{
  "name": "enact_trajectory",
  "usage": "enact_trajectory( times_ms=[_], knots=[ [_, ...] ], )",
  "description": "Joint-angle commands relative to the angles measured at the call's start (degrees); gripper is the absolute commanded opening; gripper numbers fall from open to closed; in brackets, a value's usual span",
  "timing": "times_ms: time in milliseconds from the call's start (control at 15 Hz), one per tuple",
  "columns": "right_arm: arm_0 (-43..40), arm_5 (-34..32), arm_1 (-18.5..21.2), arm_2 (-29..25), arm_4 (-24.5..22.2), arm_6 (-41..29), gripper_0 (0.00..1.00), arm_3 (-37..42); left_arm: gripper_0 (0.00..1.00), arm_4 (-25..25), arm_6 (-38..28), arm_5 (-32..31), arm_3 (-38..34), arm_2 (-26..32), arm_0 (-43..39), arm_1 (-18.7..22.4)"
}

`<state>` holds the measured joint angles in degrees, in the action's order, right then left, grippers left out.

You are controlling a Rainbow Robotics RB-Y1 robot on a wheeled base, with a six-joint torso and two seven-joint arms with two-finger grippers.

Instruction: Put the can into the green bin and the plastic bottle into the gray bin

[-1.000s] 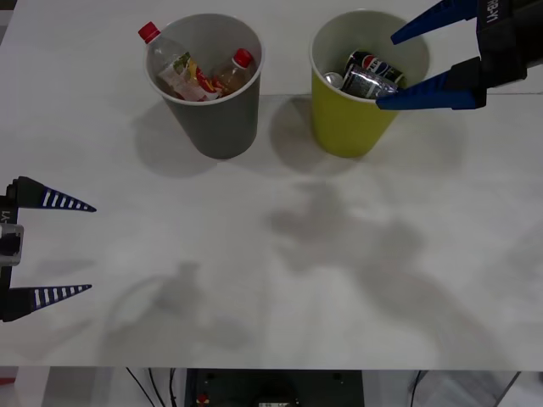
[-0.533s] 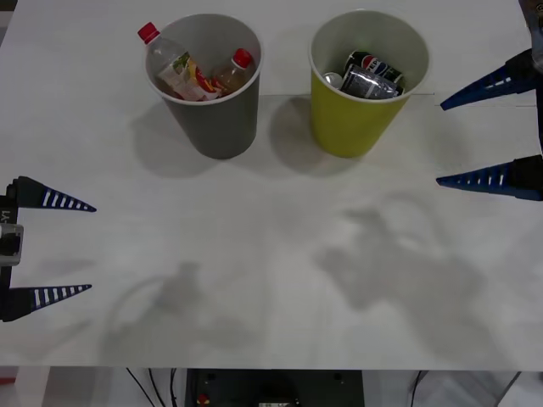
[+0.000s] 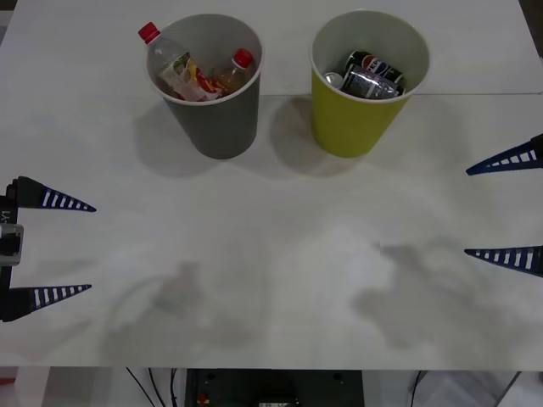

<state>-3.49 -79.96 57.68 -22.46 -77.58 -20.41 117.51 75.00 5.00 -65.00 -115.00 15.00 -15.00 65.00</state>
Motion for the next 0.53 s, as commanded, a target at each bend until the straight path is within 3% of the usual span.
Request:
enact_trajectory(
  times_ms=[67,533],
  knots=[
    [-5.82,2.88,-0.03,-0.57,1.38,5.47,1.0,0.0,1.0,0.0,0.0,0.0,0.0,0.0,0.0,0.0],
    [-13.65,3.14,-3.19,-3.47,-0.47,9.16,1.0,2.46,1.0,0.0,0.0,0.0,0.0,0.0,0.0,0.0]
  ],
)
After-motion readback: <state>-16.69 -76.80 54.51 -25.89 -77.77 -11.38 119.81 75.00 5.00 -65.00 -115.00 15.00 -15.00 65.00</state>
